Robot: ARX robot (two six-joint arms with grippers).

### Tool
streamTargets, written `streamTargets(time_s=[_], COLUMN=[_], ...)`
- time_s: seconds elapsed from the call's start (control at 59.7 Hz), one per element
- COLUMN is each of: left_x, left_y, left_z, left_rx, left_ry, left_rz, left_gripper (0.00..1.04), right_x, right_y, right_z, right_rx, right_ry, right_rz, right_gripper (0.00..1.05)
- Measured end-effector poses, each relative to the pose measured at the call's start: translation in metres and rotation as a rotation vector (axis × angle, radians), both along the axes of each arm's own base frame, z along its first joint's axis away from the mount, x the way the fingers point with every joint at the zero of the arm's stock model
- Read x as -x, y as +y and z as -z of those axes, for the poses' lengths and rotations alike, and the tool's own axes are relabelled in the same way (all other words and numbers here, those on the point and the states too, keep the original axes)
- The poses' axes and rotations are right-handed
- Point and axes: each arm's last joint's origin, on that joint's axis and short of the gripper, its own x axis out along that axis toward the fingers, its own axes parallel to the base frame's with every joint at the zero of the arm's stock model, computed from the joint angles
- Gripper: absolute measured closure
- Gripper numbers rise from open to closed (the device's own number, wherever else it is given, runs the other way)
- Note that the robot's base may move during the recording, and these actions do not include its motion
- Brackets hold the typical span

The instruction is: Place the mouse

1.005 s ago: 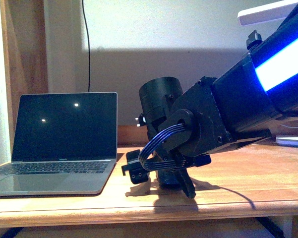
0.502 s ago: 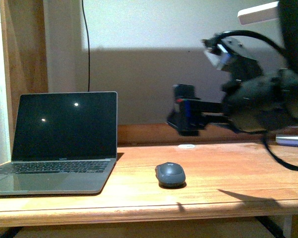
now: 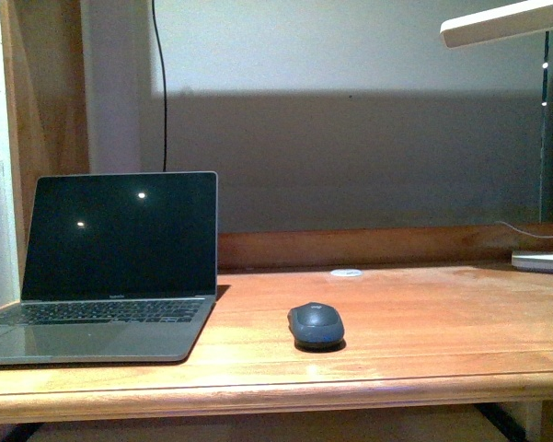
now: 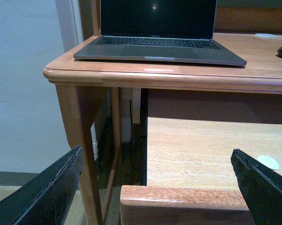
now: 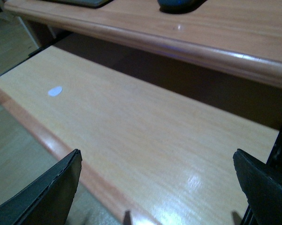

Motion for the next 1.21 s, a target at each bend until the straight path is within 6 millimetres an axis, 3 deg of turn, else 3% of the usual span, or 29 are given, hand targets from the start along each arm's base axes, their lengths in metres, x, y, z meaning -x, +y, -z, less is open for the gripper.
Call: streamTargets(time_s=[0.318, 0.553, 0.871, 1.205], left_x=[0.000, 0.000, 0.000, 0.000], left_y=[0.000, 0.000, 0.000, 0.000], left_z=[0.000, 0.000, 0.000, 0.000], left_rx=[0.000, 0.000, 0.000, 0.000], left_ry=[0.000, 0.000, 0.000, 0.000], left_rz=[0.000, 0.000, 0.000, 0.000], left_gripper=[0.08, 0.08, 0.08, 0.08], right_x=[0.034, 0.054, 0.061, 0.039], right_y=[-0.032, -0.035, -0.009, 0.049], right_z=[0.030, 0.050, 0.073, 0.088], right_rx=[0.001, 0.036, 0.113, 0.104], right_ry=[0.086, 0.125, 0.079, 0.077], right_rz=[-0.066, -0.123, -0.174, -0.147], right_gripper=[0.07, 0.07, 0.07, 0.07])
